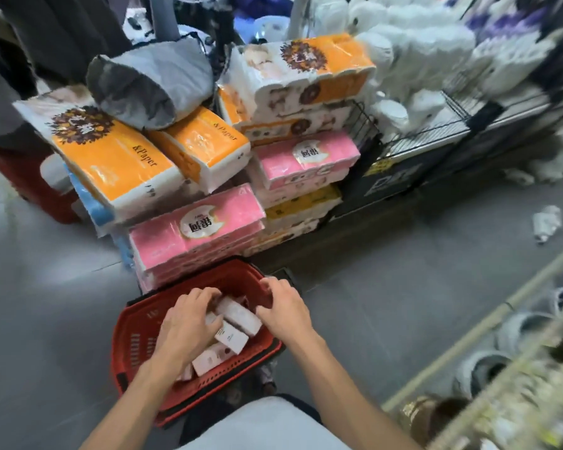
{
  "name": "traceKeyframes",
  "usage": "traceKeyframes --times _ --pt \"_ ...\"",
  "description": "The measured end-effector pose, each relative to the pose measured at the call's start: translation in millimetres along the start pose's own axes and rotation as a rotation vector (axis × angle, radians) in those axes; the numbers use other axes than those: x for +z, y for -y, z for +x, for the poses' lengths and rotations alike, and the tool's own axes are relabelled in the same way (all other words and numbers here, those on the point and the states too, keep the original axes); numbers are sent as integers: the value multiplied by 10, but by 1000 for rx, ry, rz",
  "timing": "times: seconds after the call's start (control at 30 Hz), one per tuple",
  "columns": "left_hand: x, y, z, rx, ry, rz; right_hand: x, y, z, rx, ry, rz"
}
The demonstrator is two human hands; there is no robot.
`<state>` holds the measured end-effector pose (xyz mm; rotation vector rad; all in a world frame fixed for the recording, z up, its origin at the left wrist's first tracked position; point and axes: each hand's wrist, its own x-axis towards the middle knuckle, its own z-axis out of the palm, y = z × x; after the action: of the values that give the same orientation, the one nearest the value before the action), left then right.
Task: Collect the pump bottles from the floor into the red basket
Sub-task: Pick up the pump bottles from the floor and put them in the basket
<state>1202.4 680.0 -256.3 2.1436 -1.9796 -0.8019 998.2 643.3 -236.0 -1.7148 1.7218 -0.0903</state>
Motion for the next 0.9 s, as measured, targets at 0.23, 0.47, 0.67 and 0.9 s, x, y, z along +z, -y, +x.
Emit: traceKeyframes --times 0.23,0.47,0.67,0.9 --pt "-1 -967 265 289 95 92 -389 -657 -425 169 -186 186" --pt "307 -2303 350 581 168 183 -1008 -1724 -1062 417 -483 364" --pt "683 -3160 349 740 183 254 -1425 -2501 -1505 541 -621 488" --pt "969 -3894 456 872 245 308 -1659 -3044 -1740 635 -736 560"
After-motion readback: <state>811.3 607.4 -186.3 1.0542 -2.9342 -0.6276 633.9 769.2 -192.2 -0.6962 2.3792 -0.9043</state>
